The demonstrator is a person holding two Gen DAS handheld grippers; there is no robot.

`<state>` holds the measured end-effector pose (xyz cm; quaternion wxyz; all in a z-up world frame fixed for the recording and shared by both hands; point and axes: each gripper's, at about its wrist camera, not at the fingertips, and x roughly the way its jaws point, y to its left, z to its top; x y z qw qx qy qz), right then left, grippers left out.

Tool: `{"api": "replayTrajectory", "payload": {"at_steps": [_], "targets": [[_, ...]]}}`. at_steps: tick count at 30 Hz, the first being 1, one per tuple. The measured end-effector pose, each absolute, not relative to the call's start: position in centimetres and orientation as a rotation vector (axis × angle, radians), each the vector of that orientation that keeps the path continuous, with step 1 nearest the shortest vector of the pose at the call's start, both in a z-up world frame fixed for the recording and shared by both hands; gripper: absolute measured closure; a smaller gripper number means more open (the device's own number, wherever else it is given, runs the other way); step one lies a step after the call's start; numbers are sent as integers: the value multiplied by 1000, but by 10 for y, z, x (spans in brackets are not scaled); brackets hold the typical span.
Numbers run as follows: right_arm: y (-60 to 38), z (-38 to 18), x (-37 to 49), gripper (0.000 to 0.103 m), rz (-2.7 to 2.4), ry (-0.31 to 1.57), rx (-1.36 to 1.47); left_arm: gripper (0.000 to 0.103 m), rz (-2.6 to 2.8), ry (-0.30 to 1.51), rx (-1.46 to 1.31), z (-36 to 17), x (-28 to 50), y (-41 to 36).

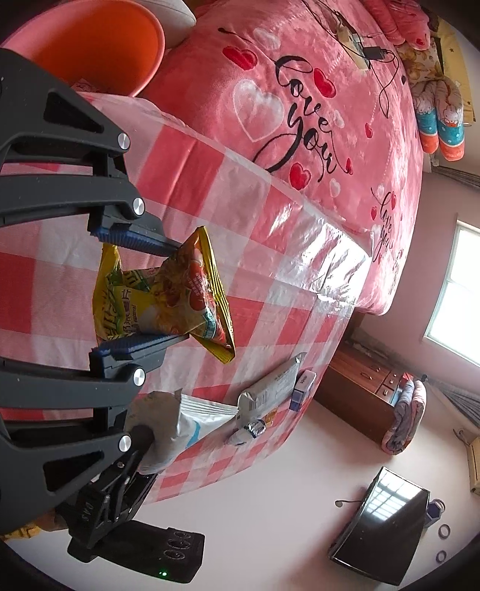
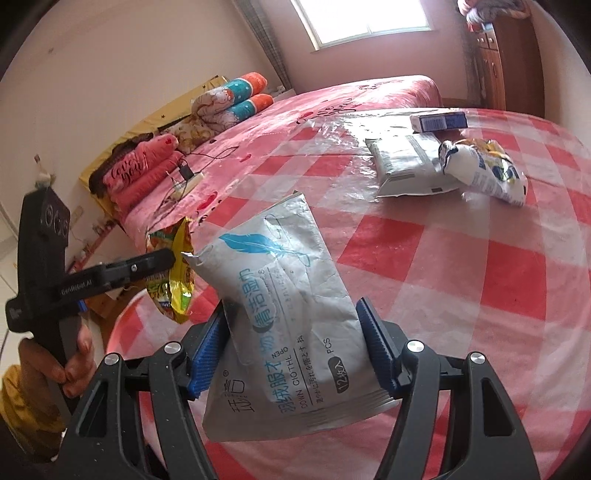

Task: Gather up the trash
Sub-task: 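Lift the chip bag and wipes pack off the sheet with both tools, then carry both items over the orange bucket and open both tools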

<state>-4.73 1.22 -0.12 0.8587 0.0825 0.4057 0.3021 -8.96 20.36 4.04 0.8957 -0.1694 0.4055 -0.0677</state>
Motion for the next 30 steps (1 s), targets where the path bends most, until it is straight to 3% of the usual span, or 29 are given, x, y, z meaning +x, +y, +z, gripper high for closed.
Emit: {"api": "replayTrajectory", "payload": {"at_steps": [14, 30], "targets": [[30, 10, -65, 35, 711, 874, 269, 62, -127, 829, -379, 43, -128, 237], [114, 21, -82, 35, 882, 948, 230, 62, 4, 825, -442, 36, -175, 310]]}}
